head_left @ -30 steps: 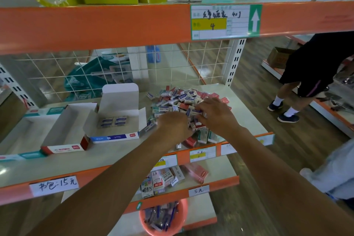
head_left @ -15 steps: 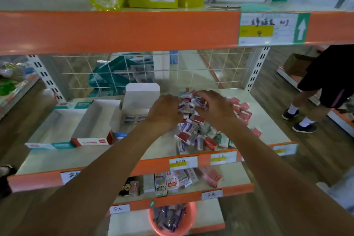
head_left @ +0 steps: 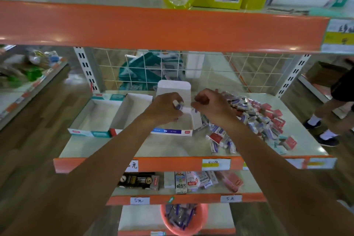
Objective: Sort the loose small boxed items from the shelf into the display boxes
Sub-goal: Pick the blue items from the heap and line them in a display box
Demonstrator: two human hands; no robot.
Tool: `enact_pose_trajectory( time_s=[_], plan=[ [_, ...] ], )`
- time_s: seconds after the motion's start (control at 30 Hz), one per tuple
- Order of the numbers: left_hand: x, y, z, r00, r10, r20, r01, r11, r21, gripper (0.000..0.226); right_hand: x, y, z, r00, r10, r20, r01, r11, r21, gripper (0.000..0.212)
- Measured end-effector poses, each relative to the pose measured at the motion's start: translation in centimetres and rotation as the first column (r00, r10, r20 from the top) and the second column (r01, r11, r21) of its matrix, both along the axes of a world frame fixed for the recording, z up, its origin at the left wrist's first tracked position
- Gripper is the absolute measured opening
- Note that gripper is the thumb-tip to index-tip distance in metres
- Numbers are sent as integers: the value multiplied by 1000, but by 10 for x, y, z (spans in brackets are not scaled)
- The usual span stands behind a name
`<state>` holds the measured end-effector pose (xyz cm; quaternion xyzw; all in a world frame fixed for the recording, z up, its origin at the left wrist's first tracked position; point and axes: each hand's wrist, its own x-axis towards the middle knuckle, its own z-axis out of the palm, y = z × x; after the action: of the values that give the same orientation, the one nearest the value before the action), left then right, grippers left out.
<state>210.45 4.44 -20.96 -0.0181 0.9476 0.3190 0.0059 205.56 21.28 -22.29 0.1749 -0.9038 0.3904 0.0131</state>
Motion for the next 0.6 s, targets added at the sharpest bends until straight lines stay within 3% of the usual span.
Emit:
enact_pose_trajectory(
  time_s=[0.13, 0.3, 0.43, 0.6],
  plan=[
    [-2, -13, -2, 999, 47, -3, -46, 993, 106, 17, 1, -13, -3, 994, 16, 109, -9, 998, -64, 10],
    [-6, -27, -5, 996, 89, -27, -86, 993, 83, 26, 2, -28, -7, 977, 64, 204, -47, 995, -88, 10],
    [-8, -38, -5, 997, 65, 46, -70, 991, 114, 24, 3, -35, -12, 980, 84, 179, -93, 995, 45, 27],
    [-9, -48, -7, 996, 28, 79, -29, 999, 14, 27, 7, -43, -14, 984, 66, 164, -83, 991, 102, 32]
  ],
)
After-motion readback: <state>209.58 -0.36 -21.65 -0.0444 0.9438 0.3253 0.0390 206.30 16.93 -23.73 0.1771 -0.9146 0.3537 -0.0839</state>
